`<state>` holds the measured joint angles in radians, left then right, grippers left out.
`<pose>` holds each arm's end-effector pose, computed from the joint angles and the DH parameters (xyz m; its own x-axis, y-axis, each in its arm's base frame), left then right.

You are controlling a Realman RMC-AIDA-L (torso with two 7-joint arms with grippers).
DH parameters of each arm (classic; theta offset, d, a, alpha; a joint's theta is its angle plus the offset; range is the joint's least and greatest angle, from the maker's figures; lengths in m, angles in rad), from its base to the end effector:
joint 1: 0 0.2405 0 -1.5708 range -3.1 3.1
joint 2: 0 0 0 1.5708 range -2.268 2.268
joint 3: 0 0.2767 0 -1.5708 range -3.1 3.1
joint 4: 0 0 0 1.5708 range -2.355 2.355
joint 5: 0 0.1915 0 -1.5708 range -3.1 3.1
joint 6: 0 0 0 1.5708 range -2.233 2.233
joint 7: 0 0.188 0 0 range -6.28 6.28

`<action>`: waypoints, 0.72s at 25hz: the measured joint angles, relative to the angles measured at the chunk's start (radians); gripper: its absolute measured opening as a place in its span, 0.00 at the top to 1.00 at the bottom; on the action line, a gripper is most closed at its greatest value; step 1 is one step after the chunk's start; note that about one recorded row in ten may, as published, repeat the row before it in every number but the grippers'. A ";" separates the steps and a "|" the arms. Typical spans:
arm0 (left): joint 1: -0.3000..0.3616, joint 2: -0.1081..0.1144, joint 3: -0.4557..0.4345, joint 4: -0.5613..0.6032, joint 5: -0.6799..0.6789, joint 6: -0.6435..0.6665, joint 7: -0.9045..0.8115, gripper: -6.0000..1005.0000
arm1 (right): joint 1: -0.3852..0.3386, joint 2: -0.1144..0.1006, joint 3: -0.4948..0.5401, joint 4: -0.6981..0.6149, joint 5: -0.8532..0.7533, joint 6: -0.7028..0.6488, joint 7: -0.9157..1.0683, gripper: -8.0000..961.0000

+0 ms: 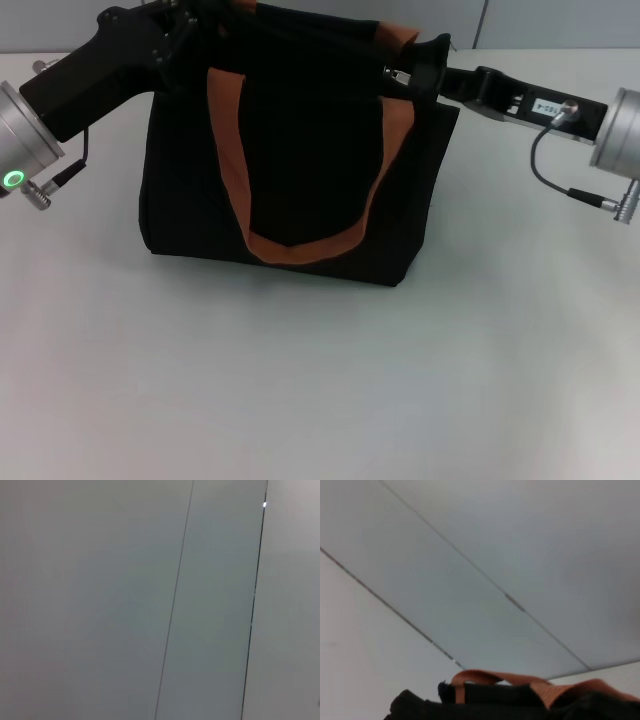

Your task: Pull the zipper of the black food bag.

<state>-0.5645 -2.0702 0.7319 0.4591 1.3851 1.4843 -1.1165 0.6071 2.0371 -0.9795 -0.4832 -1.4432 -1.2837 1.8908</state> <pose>-0.2020 0.3873 -0.0015 0.5314 0.0282 0.8466 0.5197 -0.8001 -0.2996 0.2066 0.4003 -0.0424 0.2486 -0.6597 -0.7092 -0.8198 -0.5333 0.2088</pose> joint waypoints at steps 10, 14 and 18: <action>-0.001 0.000 0.002 -0.004 0.000 -0.020 0.000 0.98 | -0.067 0.013 0.106 -0.042 0.020 -0.140 -0.050 0.99; 0.000 -0.002 0.003 -0.004 0.000 -0.030 -0.002 0.98 | -0.096 0.024 0.180 -0.035 0.021 -0.202 -0.096 0.98; 0.004 -0.003 0.009 -0.006 0.005 -0.031 -0.002 0.98 | -0.113 0.042 0.208 -0.016 0.029 -0.291 -0.229 0.93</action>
<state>-0.5607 -2.0734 0.7409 0.4529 1.3900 1.4530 -1.1184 0.4943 2.0788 -0.7719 -0.4989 -1.4147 -1.5746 1.6619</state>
